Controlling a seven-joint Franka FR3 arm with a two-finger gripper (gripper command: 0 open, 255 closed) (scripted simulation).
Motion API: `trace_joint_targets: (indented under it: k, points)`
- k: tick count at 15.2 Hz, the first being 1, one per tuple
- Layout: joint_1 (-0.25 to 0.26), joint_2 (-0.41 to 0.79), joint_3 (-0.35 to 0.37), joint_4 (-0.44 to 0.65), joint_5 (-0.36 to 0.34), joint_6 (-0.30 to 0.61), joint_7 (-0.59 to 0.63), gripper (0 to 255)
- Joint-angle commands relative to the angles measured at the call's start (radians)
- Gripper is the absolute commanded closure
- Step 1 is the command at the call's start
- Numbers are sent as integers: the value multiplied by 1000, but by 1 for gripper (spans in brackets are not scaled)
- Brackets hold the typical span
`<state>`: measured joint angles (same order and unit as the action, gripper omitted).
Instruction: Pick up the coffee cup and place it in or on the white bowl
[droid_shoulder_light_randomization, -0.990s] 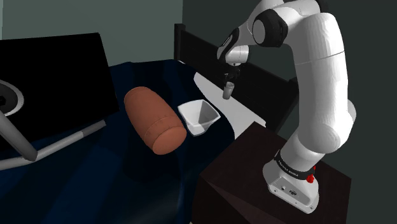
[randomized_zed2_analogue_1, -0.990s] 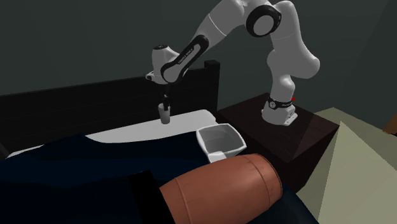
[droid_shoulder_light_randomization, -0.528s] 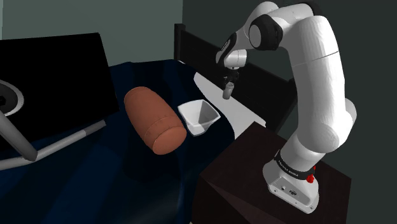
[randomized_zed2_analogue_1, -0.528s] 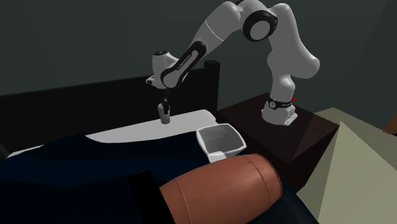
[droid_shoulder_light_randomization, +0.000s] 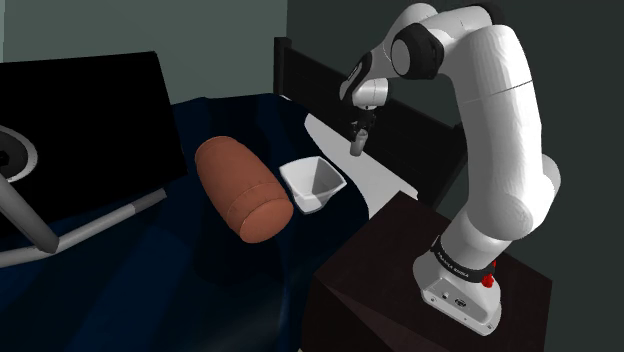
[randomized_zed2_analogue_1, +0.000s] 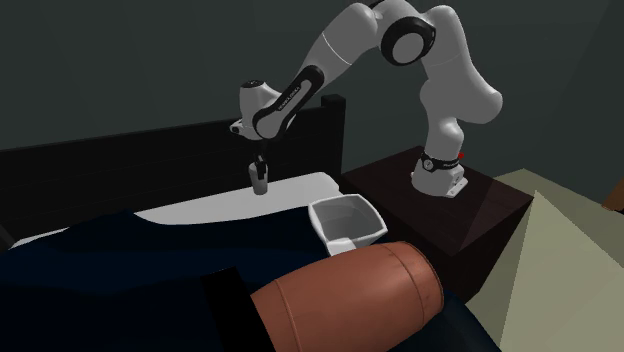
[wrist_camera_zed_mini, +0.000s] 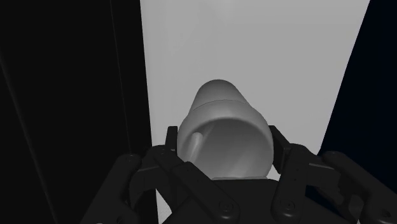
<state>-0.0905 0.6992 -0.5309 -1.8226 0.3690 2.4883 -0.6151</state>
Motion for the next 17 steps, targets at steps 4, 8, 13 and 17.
trace_joint_targets:
  k: [4, 8, 13, 17]
  points:
    - [0, 0, 0, 0, 0, 0, 0, 255]
    - [3, -10, -6, -2, -5, -8, 2, 255]
    - [23, -57, -32, -6, -31, -50, 14, 255]
    - [38, -93, -53, -6, -53, -86, 25, 255]
